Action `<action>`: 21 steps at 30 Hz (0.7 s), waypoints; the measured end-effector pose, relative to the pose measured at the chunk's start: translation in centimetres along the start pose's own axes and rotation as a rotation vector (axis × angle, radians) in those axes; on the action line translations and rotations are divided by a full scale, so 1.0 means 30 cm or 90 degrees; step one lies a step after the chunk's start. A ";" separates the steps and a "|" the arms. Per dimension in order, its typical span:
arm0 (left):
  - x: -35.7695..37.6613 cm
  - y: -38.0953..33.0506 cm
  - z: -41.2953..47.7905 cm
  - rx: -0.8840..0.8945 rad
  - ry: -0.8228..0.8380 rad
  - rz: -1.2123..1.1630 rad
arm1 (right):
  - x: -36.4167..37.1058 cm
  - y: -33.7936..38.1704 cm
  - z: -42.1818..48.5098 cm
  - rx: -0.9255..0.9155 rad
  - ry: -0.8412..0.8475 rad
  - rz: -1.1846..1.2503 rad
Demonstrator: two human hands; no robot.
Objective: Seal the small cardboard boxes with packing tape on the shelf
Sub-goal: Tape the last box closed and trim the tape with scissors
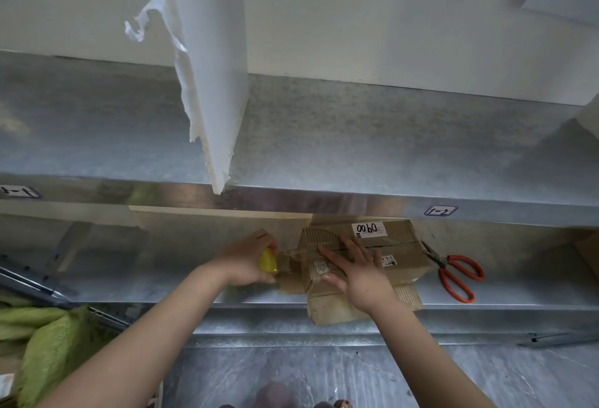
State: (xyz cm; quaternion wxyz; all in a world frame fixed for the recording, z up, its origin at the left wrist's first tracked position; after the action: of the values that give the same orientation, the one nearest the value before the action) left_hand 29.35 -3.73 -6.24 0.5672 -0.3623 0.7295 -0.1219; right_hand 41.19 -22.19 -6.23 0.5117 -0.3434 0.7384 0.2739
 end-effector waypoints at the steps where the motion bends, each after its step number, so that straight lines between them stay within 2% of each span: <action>1: -0.001 0.000 0.002 0.000 0.013 -0.019 | 0.000 0.000 0.000 -0.002 0.003 0.004; 5: -0.028 -0.004 0.015 -0.019 -0.032 -0.111 | -0.002 -0.004 0.001 -0.004 0.004 0.022; 10: -0.040 -0.009 0.017 -0.010 -0.104 -0.087 | -0.008 -0.001 0.003 -0.006 -0.006 0.041; 18: -0.029 -0.025 0.006 0.006 -0.071 -0.136 | -0.002 -0.003 -0.007 0.009 -0.017 0.045; 21: -0.039 -0.044 0.014 0.027 -0.058 -0.110 | 0.000 -0.003 -0.005 0.009 -0.014 0.033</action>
State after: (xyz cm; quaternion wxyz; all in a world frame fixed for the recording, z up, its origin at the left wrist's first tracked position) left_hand 30.36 -3.77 -4.73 0.5947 -0.4169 0.6663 -0.1693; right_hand 41.18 -22.36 -6.18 0.5146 -0.3176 0.7434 0.2857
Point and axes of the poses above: each hand's wrist, its own z-axis towards the middle knuckle, its own x-axis out of the palm, y = z × x, the point moved 9 cm from there along z, towards the middle knuckle, and after that the axes turned 6 degrees about -z, right-handed, at the moved point
